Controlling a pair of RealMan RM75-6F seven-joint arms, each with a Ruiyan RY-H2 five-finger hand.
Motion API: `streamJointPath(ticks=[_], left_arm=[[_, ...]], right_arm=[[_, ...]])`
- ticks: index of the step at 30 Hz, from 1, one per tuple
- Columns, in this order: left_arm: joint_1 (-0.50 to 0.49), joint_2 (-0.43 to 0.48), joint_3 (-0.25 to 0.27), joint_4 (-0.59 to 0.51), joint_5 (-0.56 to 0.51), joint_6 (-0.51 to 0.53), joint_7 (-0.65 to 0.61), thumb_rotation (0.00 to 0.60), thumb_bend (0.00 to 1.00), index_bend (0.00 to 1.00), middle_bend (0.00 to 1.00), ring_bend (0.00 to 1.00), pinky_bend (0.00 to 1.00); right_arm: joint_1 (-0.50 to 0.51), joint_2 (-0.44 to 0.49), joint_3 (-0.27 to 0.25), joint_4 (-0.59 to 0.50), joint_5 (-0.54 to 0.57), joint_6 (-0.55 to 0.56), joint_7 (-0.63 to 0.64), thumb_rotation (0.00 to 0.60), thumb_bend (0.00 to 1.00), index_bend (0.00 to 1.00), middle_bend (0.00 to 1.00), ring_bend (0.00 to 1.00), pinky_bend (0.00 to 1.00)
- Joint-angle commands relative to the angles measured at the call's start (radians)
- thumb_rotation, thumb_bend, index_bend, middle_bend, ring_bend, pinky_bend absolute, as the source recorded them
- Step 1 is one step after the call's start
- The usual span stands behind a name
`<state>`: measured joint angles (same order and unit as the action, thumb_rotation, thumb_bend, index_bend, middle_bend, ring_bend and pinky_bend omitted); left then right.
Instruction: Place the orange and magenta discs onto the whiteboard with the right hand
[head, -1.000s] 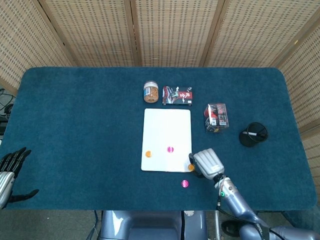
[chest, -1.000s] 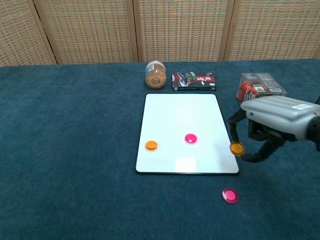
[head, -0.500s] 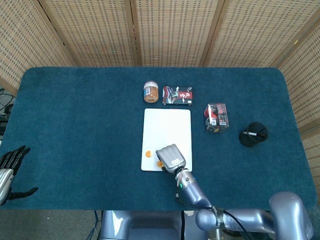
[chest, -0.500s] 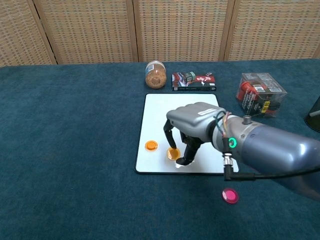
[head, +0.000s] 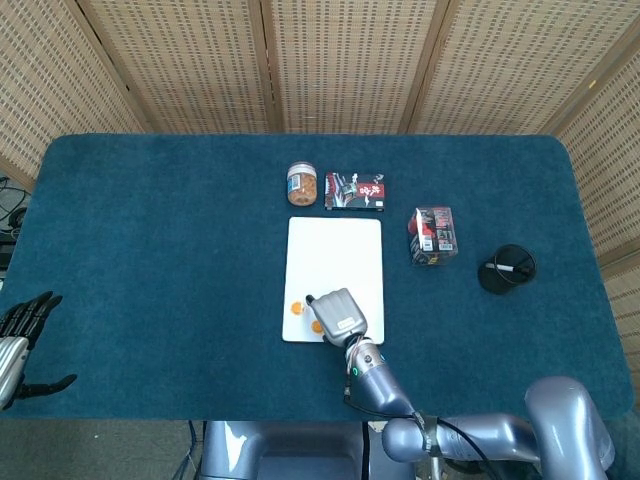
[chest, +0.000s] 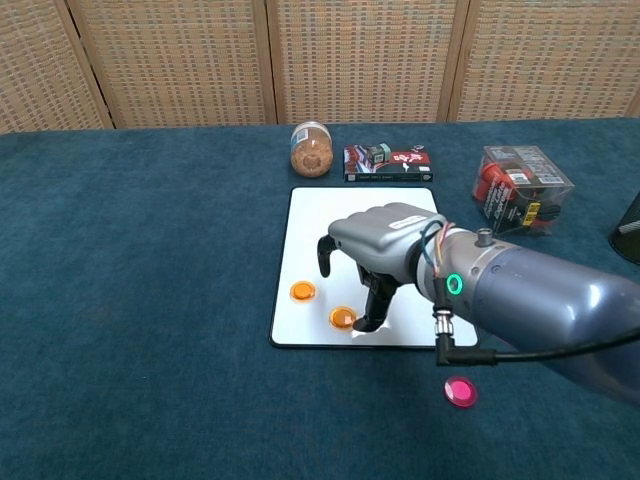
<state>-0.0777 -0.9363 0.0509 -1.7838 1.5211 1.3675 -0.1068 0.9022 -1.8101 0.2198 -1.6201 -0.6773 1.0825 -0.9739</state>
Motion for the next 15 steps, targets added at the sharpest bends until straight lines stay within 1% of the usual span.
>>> streamJointPath(ticks=[1, 4, 5, 7, 10, 15], left_arm=[[0.001, -0.001, 0.0, -0.001, 0.001, 0.002, 0.003, 0.6, 0.0, 0.0, 0.0, 0.0, 0.0], [0.002, -0.001, 0.001, -0.001, 0.001, 0.004, 0.005, 0.6, 0.0, 0.0, 0.0, 0.0, 0.0], [0.002, -0.001, 0.0, -0.001, 0.001, 0.005, 0.005, 0.6, 0.0, 0.0, 0.0, 0.0, 0.0], [0.003, -0.001, 0.0, -0.002, 0.001, 0.007, 0.005, 0.6, 0.0, 0.0, 0.0, 0.0, 0.0], [0.003, -0.002, 0.002, -0.001, 0.003, 0.007, 0.005, 0.6, 0.0, 0.0, 0.0, 0.0, 0.0], [0.001, -0.003, 0.003, -0.002, 0.004, 0.003, 0.01, 0.6, 0.0, 0.0, 0.0, 0.0, 0.0]], right_arm=[[-0.013, 0.027, -0.013, -0.035, -0.029, 0.017, 0.027, 0.6, 0.26, 0.28, 1.0, 1.0, 1.0], [-0.034, 0.068, -0.028, -0.089, -0.056, 0.028, 0.061, 0.6, 0.3, 0.31, 1.0, 1.0, 1.0], [-0.041, 0.081, -0.034, -0.103, -0.064, 0.03, 0.069, 0.6, 0.31, 0.33, 1.0, 1.0, 1.0], [-0.06, 0.114, -0.054, -0.139, -0.085, 0.037, 0.091, 0.6, 0.31, 0.37, 1.0, 1.0, 1.0], [-0.115, 0.177, -0.102, -0.202, -0.129, 0.042, 0.172, 0.6, 0.31, 0.37, 1.0, 1.0, 1.0], [-0.173, 0.247, -0.195, -0.228, -0.235, 0.025, 0.257, 0.6, 0.31, 0.37, 1.0, 1.0, 1.0]])
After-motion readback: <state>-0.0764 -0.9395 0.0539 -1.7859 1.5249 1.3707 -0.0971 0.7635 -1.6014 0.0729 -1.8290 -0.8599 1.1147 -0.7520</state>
